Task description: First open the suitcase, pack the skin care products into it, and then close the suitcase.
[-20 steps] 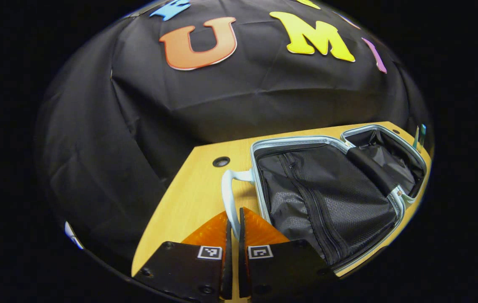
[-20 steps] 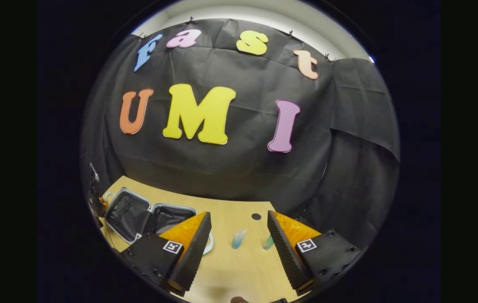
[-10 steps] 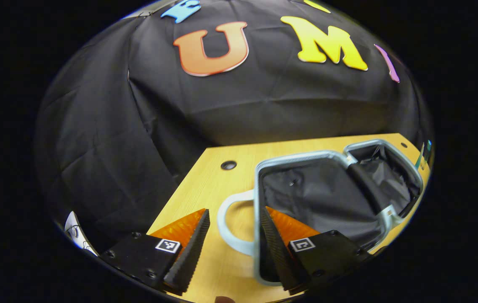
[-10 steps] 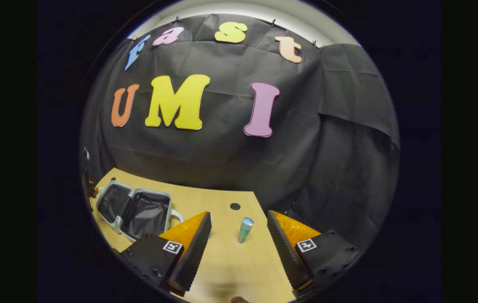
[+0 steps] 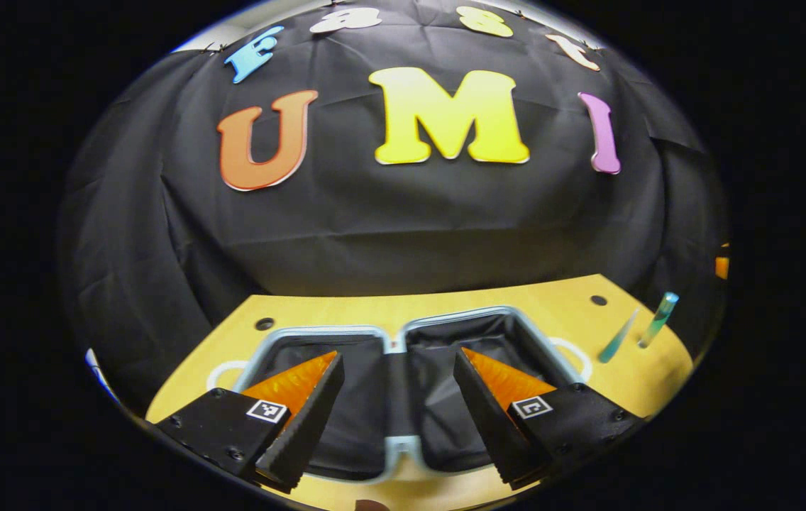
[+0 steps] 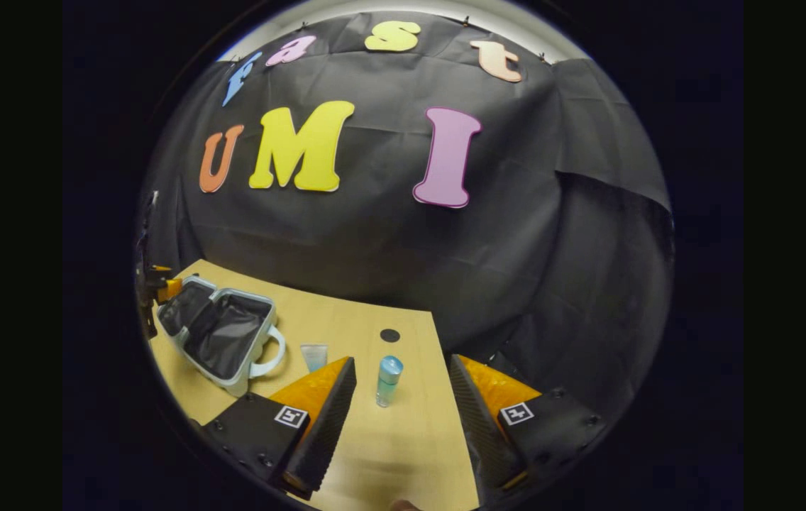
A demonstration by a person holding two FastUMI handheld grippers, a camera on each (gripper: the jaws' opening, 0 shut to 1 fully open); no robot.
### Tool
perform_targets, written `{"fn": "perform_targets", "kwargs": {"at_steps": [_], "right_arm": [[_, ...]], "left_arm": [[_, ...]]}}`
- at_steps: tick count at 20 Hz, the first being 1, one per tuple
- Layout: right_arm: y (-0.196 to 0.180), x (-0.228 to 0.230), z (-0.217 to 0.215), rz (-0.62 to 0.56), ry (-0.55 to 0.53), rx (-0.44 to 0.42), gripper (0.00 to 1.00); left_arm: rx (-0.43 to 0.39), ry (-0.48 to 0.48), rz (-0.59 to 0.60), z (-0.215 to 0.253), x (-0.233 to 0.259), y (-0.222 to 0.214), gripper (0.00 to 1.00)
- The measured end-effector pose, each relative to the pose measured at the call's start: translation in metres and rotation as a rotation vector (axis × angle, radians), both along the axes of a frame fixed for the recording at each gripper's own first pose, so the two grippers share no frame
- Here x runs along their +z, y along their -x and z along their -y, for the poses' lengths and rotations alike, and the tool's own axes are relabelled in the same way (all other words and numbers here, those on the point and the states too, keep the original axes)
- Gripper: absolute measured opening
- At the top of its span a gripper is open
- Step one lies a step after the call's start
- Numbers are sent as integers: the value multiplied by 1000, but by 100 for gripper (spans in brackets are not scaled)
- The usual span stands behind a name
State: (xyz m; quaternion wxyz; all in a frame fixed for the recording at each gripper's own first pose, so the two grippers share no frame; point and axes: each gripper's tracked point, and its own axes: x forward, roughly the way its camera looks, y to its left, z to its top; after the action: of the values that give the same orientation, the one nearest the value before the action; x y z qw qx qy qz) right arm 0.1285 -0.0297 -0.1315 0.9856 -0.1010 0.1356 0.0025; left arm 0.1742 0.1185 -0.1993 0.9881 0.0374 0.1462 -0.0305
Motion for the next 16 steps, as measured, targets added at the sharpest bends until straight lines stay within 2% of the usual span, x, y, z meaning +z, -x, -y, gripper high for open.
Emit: {"fn": "perform_targets", "kwargs": {"at_steps": [3,7,12,16], "right_arm": [[-9,-16,14,-27,19,54,80],[-21,-44,33,-65,35,70,80],[-34,-71,49,-92,69,98,79],[-49,-97,55,-153,13,70,79]], "left_arm": [[-93,44,-12,83,-12,-3,99],[-185,91,-47,175,-34,-7,99],[-269,59,-96,247,-64,-16,99],[-326,56,-120,289,-87,-25,99]]}}
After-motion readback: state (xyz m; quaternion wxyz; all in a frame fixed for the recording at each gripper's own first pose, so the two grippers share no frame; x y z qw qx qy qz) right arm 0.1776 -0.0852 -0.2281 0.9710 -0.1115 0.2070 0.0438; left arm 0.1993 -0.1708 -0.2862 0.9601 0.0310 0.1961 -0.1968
